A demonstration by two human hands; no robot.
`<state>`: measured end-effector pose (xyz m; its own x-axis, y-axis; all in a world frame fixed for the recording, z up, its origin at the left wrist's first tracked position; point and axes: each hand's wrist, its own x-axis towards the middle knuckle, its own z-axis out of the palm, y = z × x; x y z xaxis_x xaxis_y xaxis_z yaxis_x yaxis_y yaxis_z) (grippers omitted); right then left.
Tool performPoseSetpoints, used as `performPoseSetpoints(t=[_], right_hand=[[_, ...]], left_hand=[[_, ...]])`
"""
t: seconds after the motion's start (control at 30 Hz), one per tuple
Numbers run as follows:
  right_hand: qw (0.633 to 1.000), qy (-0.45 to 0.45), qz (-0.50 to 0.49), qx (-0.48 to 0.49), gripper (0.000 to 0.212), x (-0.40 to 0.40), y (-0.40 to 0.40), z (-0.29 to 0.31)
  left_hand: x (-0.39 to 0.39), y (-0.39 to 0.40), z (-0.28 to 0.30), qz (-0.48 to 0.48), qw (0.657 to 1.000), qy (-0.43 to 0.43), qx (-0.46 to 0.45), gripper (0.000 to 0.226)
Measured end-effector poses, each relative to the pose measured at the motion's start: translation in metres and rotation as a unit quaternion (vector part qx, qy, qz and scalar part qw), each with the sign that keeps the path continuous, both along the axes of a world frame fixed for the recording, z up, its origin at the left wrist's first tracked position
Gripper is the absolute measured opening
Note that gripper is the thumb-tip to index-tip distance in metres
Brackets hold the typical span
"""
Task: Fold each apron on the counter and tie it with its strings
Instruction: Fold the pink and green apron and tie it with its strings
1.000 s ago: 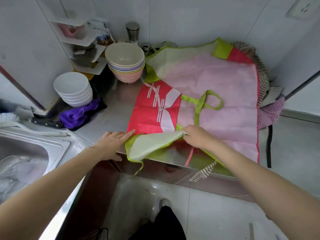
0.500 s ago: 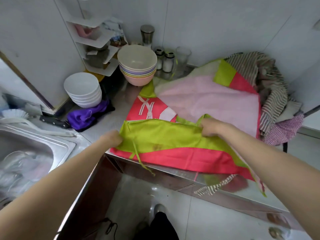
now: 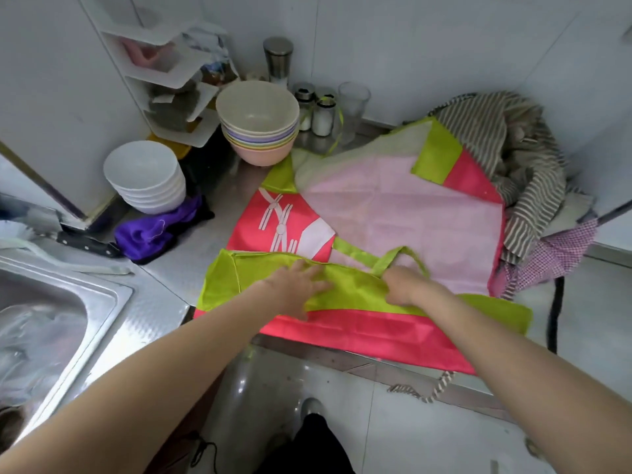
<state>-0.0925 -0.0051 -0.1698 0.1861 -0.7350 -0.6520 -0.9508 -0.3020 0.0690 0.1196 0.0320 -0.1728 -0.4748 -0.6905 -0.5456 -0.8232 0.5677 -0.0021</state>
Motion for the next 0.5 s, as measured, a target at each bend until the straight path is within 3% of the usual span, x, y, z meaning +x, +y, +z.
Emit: performPoseSetpoints(t=[0.07,0.17,0.3,0.37,0.5], right_hand=[[0.999,0.025,0.009,0.039,0.052,-0.020,0.006,0.001],[0.996,0.074,-0.006,0.051,0.042,-0.048,0.010,0.010],[0.978,0.092,-0.010,-0.185,0.034,-0.059,0.009,0.025],[0.962,0.103,0.013,-0.251,0.032,-0.050,0.013,0.024],[0.974,0.142,0.025,-0.175,0.038,-0.031,0.024,0.018]], left_hand=[[-0.009,-0.002,-0.005,0.002,0.999,-0.043,0.001,0.097],[-0.019,-0.006,-0.006,-0.017,0.998,-0.060,0.000,0.104],[-0.025,-0.012,-0.001,-0.020,0.999,-0.040,0.020,0.100],[-0.025,-0.013,-0.002,-0.020,0.999,-0.023,0.030,0.097],[-0.025,-0.011,-0.002,-0.036,0.998,0.011,0.042,0.088]])
